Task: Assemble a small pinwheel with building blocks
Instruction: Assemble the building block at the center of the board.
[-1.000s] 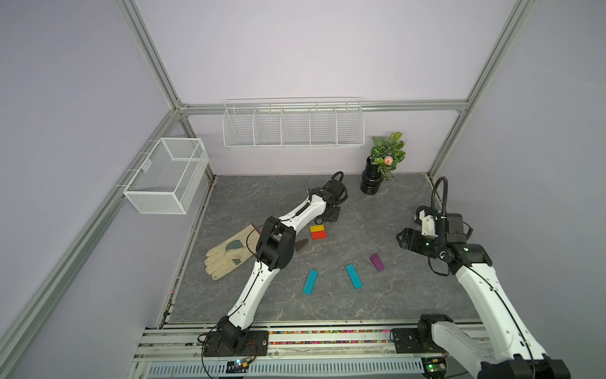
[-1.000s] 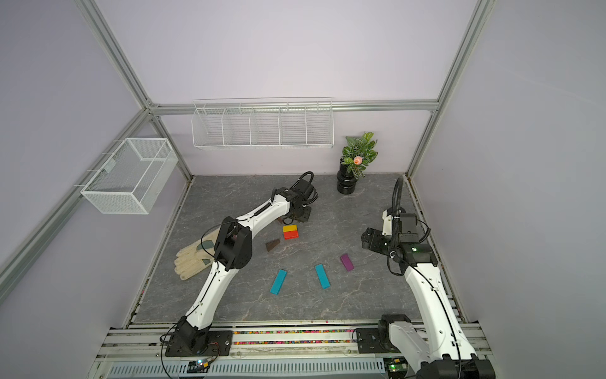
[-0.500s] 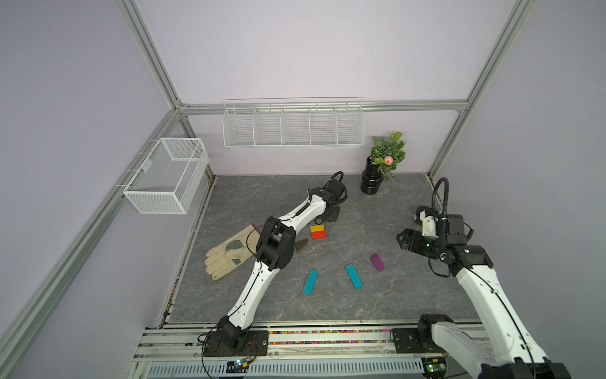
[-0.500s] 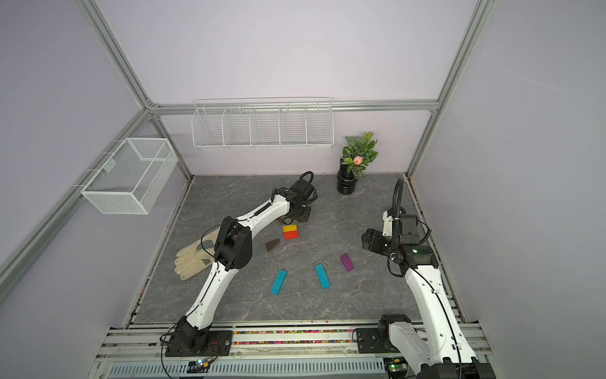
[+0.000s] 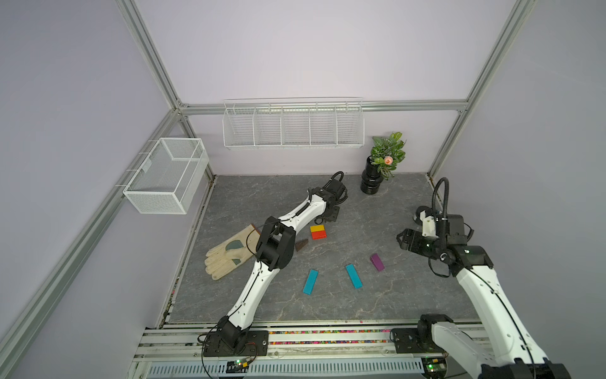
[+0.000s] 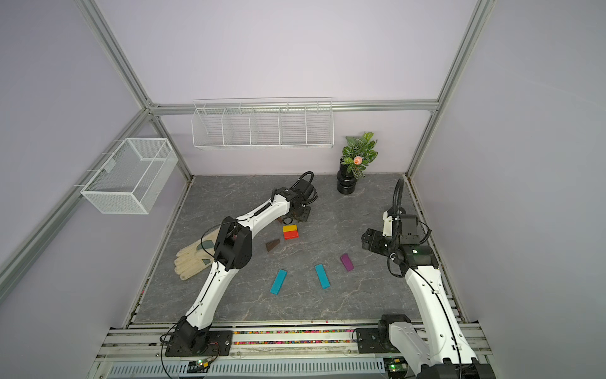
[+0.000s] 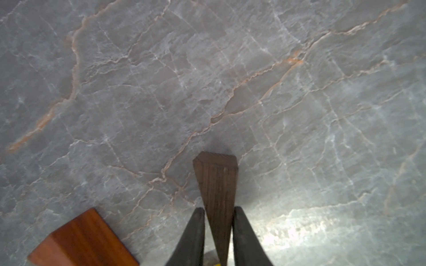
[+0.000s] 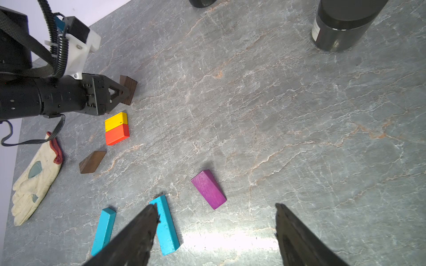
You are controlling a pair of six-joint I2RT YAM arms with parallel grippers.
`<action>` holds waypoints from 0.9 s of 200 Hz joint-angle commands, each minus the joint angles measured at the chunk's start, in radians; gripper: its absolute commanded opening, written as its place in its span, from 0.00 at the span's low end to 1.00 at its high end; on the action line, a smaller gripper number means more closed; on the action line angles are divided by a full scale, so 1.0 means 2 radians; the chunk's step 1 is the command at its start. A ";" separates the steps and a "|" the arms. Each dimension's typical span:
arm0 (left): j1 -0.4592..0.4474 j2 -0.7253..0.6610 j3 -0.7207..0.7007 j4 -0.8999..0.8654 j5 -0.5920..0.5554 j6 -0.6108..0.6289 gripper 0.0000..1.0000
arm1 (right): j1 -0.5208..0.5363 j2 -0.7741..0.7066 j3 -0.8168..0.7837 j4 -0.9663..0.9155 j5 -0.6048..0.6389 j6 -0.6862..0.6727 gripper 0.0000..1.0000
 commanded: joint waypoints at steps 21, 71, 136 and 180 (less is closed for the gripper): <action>0.002 -0.023 -0.009 -0.003 -0.010 0.008 0.29 | -0.002 -0.006 -0.008 -0.005 -0.003 0.008 0.82; 0.002 -0.026 -0.015 -0.002 -0.011 0.011 0.27 | -0.002 -0.004 -0.008 -0.004 -0.005 0.008 0.82; 0.004 -0.035 -0.020 0.000 -0.010 0.005 0.33 | 0.001 0.006 -0.013 -0.008 -0.009 0.006 0.80; 0.004 -0.108 -0.081 0.036 0.014 -0.029 0.55 | 0.028 0.060 -0.018 -0.020 -0.013 -0.002 0.82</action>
